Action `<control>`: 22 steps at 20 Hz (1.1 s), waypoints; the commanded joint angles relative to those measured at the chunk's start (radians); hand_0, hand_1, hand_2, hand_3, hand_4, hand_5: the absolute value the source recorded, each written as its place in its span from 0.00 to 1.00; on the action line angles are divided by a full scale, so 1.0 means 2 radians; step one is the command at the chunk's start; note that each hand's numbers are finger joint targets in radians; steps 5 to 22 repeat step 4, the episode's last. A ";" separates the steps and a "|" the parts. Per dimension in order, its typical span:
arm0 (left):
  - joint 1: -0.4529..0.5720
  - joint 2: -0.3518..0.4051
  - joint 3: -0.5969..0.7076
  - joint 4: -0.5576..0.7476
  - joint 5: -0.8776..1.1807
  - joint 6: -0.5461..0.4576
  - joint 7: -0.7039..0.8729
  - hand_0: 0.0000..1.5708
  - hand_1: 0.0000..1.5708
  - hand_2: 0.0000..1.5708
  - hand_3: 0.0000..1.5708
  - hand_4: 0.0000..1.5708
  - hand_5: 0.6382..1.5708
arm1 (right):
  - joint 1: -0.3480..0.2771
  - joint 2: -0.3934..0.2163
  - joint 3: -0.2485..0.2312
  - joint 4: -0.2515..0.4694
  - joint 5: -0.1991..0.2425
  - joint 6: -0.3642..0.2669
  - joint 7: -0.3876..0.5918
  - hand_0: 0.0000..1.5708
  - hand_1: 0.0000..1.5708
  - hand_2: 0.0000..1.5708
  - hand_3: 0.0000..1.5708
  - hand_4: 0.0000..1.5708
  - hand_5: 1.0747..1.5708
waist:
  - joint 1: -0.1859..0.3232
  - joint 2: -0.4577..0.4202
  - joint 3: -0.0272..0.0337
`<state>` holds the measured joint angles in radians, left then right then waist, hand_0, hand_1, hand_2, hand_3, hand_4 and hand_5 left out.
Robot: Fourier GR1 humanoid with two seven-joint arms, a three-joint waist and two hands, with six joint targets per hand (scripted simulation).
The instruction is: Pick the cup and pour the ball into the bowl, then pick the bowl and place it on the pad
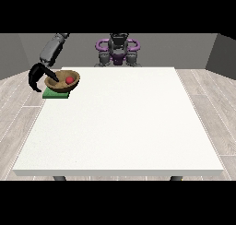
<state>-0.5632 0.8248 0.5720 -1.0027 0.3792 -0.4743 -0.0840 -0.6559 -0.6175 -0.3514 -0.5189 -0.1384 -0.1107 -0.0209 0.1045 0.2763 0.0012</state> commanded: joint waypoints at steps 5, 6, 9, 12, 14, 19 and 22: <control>0.033 -0.023 -0.024 0.018 -0.015 0.008 0.027 0.00 0.00 0.00 0.00 0.76 1.00 | -0.014 -0.033 0.032 -0.017 0.017 0.046 0.086 0.00 0.00 0.00 0.00 0.13 0.61 | -0.025 -0.103 -0.0014; 0.033 -0.023 -0.024 0.018 -0.015 0.008 0.027 0.00 0.00 0.00 0.00 0.76 1.00 | -0.014 -0.033 0.032 -0.017 0.017 0.046 0.086 0.00 0.00 0.00 0.00 0.13 0.61 | -0.025 -0.103 -0.0014; 0.033 -0.023 -0.024 0.018 -0.015 0.008 0.027 0.00 0.00 0.00 0.00 0.76 1.00 | -0.014 -0.033 0.032 -0.017 0.017 0.046 0.086 0.00 0.00 0.00 0.00 0.13 0.61 | -0.025 -0.103 -0.0014; 0.033 -0.023 -0.024 0.018 -0.015 0.008 0.027 0.00 0.00 0.00 0.00 0.76 1.00 | -0.014 -0.033 0.032 -0.017 0.017 0.046 0.086 0.00 0.00 0.00 0.00 0.13 0.61 | -0.025 -0.103 -0.0014; 0.033 -0.023 -0.024 0.018 -0.015 0.008 0.027 0.00 0.00 0.00 0.00 0.76 1.00 | -0.014 -0.033 0.032 -0.017 0.017 0.046 0.086 0.00 0.00 0.00 0.00 0.13 0.61 | -0.025 -0.103 -0.0014; 0.033 -0.023 -0.024 0.018 -0.015 0.008 0.027 0.00 0.00 0.00 0.00 0.76 1.00 | -0.014 -0.033 0.032 -0.017 0.017 0.046 0.086 0.00 0.00 0.00 0.00 0.13 0.61 | -0.025 -0.103 -0.0014; 0.033 -0.023 -0.024 0.018 -0.015 0.008 0.027 0.00 0.00 0.00 0.00 0.76 1.00 | -0.014 -0.033 0.032 -0.017 0.017 0.046 0.086 0.00 0.00 0.00 0.00 0.13 0.61 | -0.025 -0.103 -0.0014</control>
